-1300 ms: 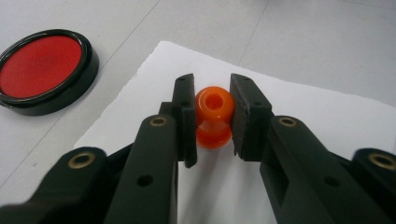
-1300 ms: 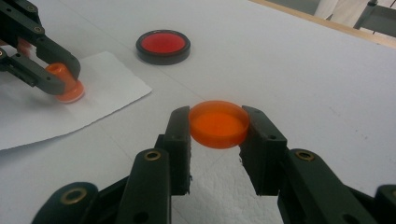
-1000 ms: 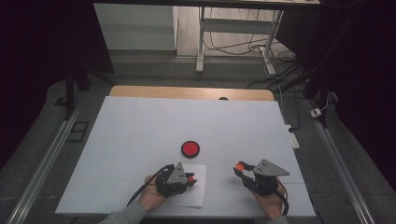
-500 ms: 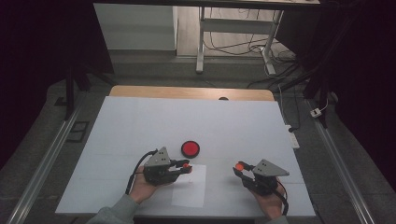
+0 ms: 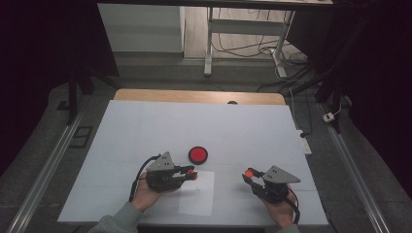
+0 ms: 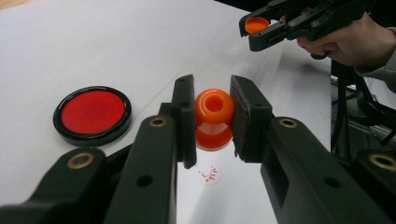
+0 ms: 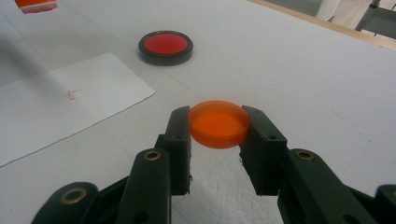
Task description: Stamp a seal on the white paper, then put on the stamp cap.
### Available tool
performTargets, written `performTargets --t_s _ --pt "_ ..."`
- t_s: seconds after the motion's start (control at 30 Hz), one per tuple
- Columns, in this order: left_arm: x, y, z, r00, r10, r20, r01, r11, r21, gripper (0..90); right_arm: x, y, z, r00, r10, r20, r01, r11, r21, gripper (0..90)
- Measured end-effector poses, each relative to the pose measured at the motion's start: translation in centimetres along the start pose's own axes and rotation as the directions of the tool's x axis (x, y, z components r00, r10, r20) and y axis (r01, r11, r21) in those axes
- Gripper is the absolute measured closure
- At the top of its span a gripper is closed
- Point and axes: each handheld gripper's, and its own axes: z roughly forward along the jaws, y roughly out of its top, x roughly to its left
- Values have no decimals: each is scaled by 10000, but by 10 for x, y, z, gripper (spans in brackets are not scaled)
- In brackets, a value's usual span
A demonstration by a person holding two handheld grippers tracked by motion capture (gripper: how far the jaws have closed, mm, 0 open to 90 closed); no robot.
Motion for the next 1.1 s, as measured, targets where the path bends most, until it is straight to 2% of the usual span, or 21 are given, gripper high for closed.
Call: performTargets --t_s 0.33,0.73,1.1 --pt "3 0 -5 9999 -95 -46 94 9999 -71 724 1 0 0 10000 -30 2 30 10000 3 641" --pt "2 0 -3 9999 -113 40 113 9999 -44 724 2 1 -1 10000 -25 -39 25 10000 -34 641" --pt "1 1 -2 9999 -70 117 70 10000 -8 724 13 6 8 9989 -213 -412 210 9998 -56 640"
